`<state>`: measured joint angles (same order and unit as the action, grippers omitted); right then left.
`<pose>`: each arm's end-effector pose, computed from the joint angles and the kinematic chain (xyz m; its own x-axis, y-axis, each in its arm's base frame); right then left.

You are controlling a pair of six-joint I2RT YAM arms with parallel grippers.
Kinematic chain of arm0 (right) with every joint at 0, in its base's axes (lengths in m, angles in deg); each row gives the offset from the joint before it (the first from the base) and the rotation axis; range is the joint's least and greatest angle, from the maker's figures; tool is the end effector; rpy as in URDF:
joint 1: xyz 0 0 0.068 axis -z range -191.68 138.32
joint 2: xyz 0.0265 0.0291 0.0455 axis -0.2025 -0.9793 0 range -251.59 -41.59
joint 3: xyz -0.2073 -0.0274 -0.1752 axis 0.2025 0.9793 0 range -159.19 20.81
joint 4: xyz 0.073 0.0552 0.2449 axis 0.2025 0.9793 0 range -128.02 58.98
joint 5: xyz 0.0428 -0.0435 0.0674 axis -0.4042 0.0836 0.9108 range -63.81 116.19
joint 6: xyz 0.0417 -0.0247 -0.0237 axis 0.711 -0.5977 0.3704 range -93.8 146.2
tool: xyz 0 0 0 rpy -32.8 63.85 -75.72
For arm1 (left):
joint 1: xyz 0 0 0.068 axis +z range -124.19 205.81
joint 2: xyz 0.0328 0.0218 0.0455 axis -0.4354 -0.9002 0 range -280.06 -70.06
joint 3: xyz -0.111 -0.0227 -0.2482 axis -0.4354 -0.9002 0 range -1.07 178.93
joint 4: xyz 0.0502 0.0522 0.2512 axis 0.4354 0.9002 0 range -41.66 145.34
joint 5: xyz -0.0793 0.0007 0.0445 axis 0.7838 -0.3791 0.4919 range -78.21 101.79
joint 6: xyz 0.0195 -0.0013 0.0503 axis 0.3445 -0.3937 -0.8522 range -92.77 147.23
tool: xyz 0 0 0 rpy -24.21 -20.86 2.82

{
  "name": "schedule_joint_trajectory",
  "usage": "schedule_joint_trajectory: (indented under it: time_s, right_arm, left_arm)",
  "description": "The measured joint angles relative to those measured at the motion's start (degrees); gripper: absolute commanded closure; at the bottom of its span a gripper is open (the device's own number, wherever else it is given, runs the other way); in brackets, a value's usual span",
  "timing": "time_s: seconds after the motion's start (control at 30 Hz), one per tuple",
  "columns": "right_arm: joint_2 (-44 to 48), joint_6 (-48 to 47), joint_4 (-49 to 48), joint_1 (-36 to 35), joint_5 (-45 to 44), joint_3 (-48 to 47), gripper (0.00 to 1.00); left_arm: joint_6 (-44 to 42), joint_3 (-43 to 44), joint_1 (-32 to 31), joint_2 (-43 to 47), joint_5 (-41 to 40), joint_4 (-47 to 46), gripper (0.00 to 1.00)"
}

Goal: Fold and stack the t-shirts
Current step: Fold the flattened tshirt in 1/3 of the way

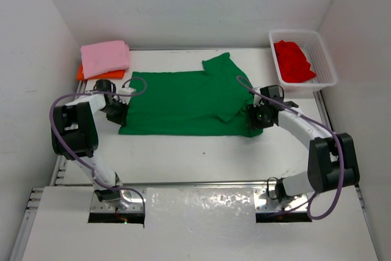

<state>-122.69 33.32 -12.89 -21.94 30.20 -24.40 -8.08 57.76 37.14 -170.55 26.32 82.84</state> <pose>0.2613 0.0497 0.1834 -0.8803 -0.0337 -0.4733 -0.1027 0.9873 0.1208 0.3125 0.0536 0.1497 -0.8529 0.3996 -0.3360 0.4430 0.8945 -0.0606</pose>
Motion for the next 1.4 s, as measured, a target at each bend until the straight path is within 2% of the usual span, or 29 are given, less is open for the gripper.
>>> schedule_joint_trajectory:
  time_s: [0.17,0.33,0.43,0.5,0.63,0.67,0.8,1.0,1.17,1.27,1.3,1.33,1.37,1.4]
  right_arm:
    - [-6.0,2.8,-2.3,2.2,1.0,1.2,0.73]
    - [-8.0,6.8,-4.3,9.3,1.1,2.8,0.78]
    - [-8.3,7.9,-5.7,10.4,2.8,3.3,0.85]
    - [-8.9,8.7,-6.4,10.4,3.7,3.3,0.83]
    - [-9.2,10.6,-6.8,10.2,4.2,3.4,0.68]
    - [-9.3,11.1,-6.8,10.2,4.2,3.4,0.68]
    - [-9.5,12.7,-6.7,10.1,3.5,3.5,1.0]
    - [-6.4,16.3,-6.9,10.0,3.1,6.7,1.0]
    - [4.6,19.3,-1.9,9.3,2.6,15.1,1.0]
    - [10.0,21.2,0.3,8.8,3.6,19.4,0.94]
    - [11.3,21.8,0.6,8.6,4.0,20.4,0.86]
    - [12.4,22.4,0.9,8.5,4.3,21.2,0.77]
    - [13.0,22.8,1.0,8.5,4.8,21.6,0.68]
    - [13.6,23.4,1.3,8.5,5.6,21.9,0.53]
  left_arm:
    - [0.0,0.0,0.0,0.0,-0.3,0.0,1.0]
    - [-0.1,-0.1,0.0,0.2,-1.1,0.0,1.0]
    - [-0.2,-0.2,0.0,0.3,-1.2,0.0,1.0]
    - [-0.2,-0.2,0.0,0.3,-1.4,0.0,1.0]
    - [-0.3,-0.3,0.0,0.4,-1.7,0.0,1.0]
    - [-0.3,-0.4,0.0,0.5,-1.7,0.0,1.0]
    - [-0.4,-0.5,0.0,0.5,-1.8,0.1,1.0]
    - [-1.2,-1.7,0.0,1.9,-4.2,1.8,1.0]
    - [-3.1,-7.1,0.0,7.2,-8.6,6.2,1.0]
    - [-4.0,-9.4,0.0,10.1,-10.1,9.4,0.95]
    - [-4.3,-9.6,0.0,10.6,-10.5,10.1,0.91]
    - [-4.6,-9.7,0.0,10.8,-10.8,10.7,0.77]
    - [-5.1,-9.7,0.0,10.8,-11.2,11.0,0.71]
    - [-5.2,-9.7,0.0,10.8,-11.7,11.4,0.61]
